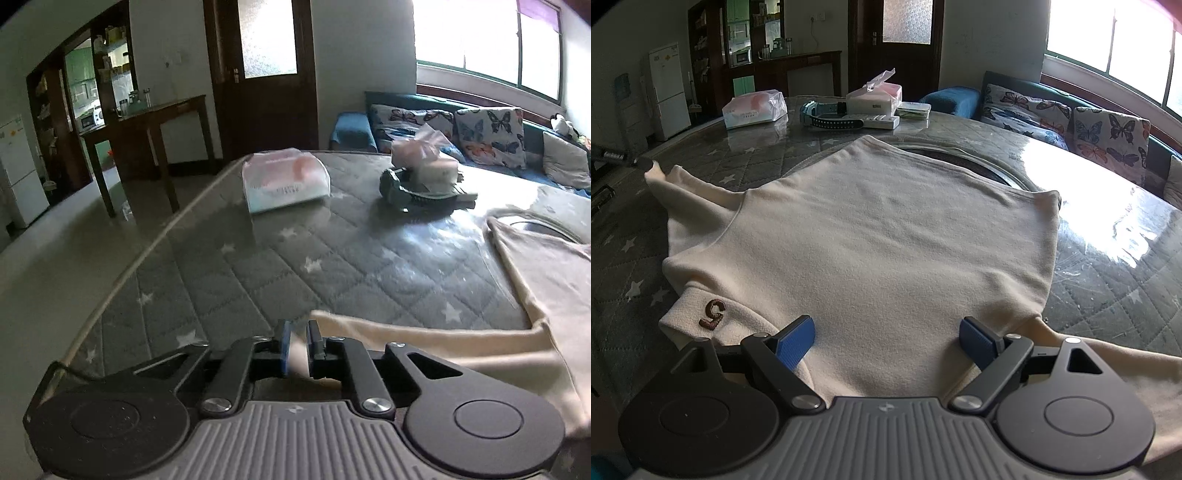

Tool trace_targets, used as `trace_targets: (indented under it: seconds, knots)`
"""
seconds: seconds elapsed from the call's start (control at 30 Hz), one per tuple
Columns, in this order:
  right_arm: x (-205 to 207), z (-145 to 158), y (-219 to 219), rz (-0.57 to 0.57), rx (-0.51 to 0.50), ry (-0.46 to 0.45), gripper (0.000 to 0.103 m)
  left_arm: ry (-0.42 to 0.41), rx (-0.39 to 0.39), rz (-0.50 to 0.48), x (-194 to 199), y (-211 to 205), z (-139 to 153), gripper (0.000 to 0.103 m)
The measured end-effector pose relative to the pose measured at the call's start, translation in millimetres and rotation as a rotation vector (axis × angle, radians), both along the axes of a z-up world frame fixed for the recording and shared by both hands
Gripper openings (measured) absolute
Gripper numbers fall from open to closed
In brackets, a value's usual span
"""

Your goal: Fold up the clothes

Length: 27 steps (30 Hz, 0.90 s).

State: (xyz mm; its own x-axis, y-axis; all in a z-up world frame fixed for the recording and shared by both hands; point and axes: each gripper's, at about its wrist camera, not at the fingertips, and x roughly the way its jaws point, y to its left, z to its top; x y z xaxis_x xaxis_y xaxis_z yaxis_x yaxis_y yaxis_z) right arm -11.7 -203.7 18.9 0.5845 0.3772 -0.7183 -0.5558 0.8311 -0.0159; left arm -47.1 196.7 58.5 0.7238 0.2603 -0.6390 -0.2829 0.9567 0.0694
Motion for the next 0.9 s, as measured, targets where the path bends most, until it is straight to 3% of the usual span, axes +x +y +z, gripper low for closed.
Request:
trace_targets:
  seconds: [0.33,0.73,0.83,0.9]
  knots:
    - [0,0,0,0.0,0.001,0.002,0.089,0.122,0.023,-0.112,33,-17,-28,0.012]
    - [1,-1,1,-0.009,0.003,0.001,0.09,0.118,0.223,-0.159,97,-40,-41,0.012]
    - [1,-1,1,-0.007,0.004,0.002,0.091,0.112,0.274,-0.155,98,-44,-44,0.018]
    - [2,-2,1,-0.005,0.004,0.002,0.092,0.115,0.278,-0.129,97,-43,-42,0.029]
